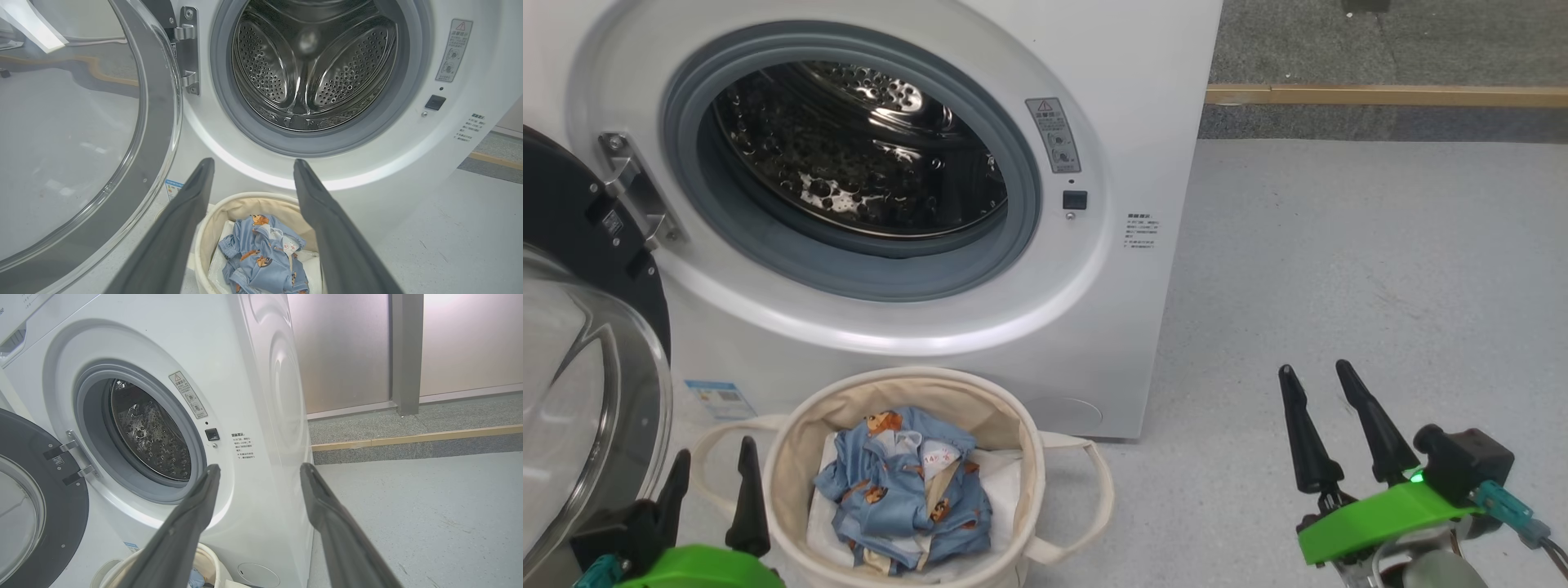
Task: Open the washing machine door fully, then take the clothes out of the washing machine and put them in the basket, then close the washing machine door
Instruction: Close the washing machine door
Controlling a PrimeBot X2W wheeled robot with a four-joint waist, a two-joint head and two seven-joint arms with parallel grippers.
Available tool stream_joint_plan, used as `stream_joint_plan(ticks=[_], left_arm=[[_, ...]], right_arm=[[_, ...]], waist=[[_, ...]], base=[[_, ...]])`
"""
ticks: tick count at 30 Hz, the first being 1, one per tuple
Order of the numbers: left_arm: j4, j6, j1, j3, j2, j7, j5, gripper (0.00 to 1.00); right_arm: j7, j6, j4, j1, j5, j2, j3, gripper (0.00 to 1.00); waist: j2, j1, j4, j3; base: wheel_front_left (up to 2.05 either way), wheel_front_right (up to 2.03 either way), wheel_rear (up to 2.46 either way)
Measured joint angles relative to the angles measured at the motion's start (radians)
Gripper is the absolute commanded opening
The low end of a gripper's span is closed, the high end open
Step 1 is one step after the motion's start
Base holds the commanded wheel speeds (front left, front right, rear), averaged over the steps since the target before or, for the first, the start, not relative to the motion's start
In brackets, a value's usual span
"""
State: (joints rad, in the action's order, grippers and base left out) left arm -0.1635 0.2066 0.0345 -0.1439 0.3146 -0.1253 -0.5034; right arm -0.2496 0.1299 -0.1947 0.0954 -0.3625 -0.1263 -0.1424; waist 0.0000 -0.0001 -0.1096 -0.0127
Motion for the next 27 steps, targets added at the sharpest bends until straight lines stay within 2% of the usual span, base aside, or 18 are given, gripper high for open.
stream_joint_plan(ticks=[5,11,27], left_arm=[[0.0,0.006,0.0,-0.001,0.0,-0.001,0.0,1.0],[0.001,0.016,0.002,0.001,0.002,-0.009,0.0,1.0],[0.012,0.043,0.01,0.017,0.011,-0.027,0.0,1.0]], right_arm=[[0.0,0.0,0.0,0.0,0.0,0.0,0.0,1.0],[0.0,0.0,-0.001,0.0,0.0,-0.001,0.0,1.0],[0.0,0.0,0.0,-0.001,0.0,-0.002,0.01,1.0]], waist=[[0.0,0.0,0.001,0.0],[0.0,0.0,0.003,0.003],[0.0,0.0,0.005,0.026]], base=[[-0.23,0.34,-0.12],[-0.94,1.17,-0.23],[-1.75,1.84,-0.09]])
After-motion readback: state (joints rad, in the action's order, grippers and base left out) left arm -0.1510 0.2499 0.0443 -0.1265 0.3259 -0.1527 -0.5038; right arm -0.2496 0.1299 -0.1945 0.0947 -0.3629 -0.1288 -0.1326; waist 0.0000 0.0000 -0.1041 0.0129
